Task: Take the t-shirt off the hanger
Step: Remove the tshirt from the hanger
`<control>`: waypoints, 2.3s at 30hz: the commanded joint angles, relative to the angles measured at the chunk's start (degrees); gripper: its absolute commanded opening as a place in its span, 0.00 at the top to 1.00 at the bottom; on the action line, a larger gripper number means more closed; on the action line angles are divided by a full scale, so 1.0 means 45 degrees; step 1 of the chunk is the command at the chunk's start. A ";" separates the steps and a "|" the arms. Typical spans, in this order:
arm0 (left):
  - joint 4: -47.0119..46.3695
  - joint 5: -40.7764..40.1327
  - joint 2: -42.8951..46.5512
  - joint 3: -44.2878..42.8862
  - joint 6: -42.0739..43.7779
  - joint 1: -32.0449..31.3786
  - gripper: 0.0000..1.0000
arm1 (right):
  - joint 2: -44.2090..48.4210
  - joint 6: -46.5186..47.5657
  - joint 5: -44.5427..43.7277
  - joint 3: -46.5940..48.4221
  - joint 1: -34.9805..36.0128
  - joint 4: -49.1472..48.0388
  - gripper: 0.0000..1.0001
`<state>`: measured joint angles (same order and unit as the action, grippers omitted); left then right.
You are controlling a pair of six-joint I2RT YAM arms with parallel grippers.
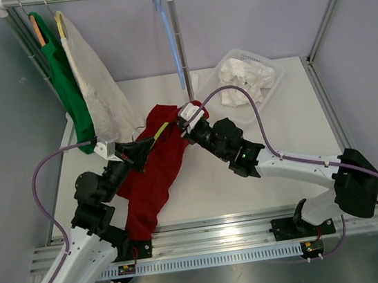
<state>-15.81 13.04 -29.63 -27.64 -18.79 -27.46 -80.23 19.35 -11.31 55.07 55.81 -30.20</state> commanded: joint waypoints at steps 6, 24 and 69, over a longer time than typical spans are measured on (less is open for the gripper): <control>-0.1155 0.0462 0.1036 -0.0597 -0.0025 -0.0069 1.00 | -0.0239 0.0035 -0.2621 0.0653 -0.0020 -0.0379 0.99; 0.0427 0.1460 0.1856 -0.1085 0.0483 -0.0069 1.00 | 0.1167 -0.1722 -0.4401 -0.0342 -0.2655 -0.0048 1.00; -0.1993 -0.0651 0.0199 -0.1787 -0.0903 -0.0069 1.00 | 0.2047 -0.0082 1.0050 -0.3741 -0.3360 -0.1923 0.94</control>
<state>-16.21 10.87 -27.00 -33.04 -21.78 -27.66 -71.29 16.78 24.93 38.46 40.93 -34.94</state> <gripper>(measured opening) 0.024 0.062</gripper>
